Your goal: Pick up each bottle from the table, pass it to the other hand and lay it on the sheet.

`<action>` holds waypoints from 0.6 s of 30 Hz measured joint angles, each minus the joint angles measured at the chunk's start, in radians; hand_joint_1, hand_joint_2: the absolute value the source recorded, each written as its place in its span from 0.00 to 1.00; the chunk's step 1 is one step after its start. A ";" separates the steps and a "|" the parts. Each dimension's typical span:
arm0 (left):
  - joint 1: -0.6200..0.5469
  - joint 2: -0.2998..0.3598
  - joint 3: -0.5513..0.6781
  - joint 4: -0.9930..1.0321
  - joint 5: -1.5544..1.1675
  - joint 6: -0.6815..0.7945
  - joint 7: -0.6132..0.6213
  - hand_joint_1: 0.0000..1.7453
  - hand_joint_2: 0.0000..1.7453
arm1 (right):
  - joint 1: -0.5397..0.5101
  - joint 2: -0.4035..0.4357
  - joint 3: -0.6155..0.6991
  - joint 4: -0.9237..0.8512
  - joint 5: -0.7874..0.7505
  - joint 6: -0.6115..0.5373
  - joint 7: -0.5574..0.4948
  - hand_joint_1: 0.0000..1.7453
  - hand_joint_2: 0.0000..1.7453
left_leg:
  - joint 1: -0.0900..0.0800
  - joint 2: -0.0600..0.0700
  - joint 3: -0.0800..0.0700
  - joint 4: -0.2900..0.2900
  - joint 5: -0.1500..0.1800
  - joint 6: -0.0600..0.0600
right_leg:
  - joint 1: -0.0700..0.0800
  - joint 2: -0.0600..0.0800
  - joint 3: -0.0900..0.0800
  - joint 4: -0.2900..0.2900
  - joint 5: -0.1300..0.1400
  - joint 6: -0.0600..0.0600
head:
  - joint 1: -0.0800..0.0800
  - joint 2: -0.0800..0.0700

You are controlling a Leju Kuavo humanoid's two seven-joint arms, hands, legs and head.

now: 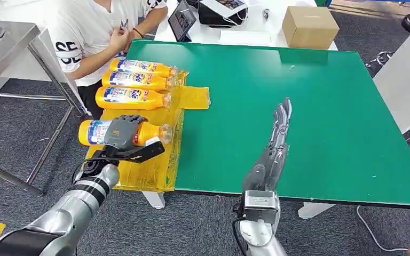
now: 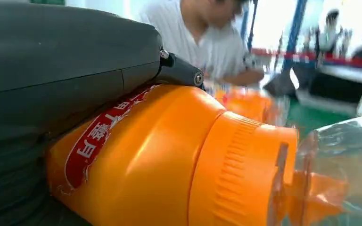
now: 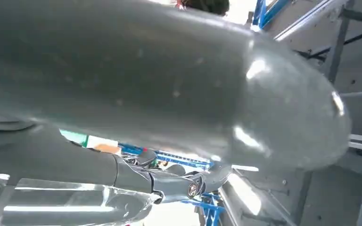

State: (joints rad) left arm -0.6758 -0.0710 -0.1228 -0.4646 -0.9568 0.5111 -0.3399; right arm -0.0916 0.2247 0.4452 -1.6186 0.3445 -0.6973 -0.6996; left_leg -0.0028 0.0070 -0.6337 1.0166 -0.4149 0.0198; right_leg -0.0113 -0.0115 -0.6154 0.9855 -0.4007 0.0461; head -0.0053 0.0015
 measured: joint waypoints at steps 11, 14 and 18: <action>0.014 0.016 -0.021 0.037 -0.027 -0.159 -0.042 1.00 1.00 | 0.000 -0.013 -0.009 0.018 -0.050 0.048 0.000 0.00 0.00 | 0.000 0.000 0.000 0.000 0.000 0.000 | 0.000 0.000 0.000 0.000 0.000 0.000 | 0.000 0.000; 0.014 0.022 -0.034 0.040 -0.040 -0.199 -0.048 0.60 1.00 | 0.000 -0.014 -0.011 0.032 -0.059 0.068 0.000 0.00 0.00 | 0.000 0.000 0.000 0.000 0.000 0.000 | 0.000 0.000 0.000 0.000 0.000 0.000 | 0.000 0.000; 0.012 0.026 -0.039 0.042 -0.042 -0.247 -0.061 0.00 1.00 | 0.000 -0.014 -0.019 0.057 -0.060 0.097 0.000 0.00 0.00 | 0.000 0.000 0.001 0.000 0.000 0.000 | 0.000 0.000 0.001 0.000 0.000 0.000 | 0.000 0.000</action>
State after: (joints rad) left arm -0.6634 -0.0447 -0.1617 -0.4223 -0.9984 0.2645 -0.4013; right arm -0.0920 0.2110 0.4261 -1.5618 0.2842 -0.6005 -0.6996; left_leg -0.0028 0.0066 -0.6332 1.0164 -0.4150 0.0197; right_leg -0.0113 -0.0117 -0.6143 0.9855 -0.4008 0.0460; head -0.0053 0.0015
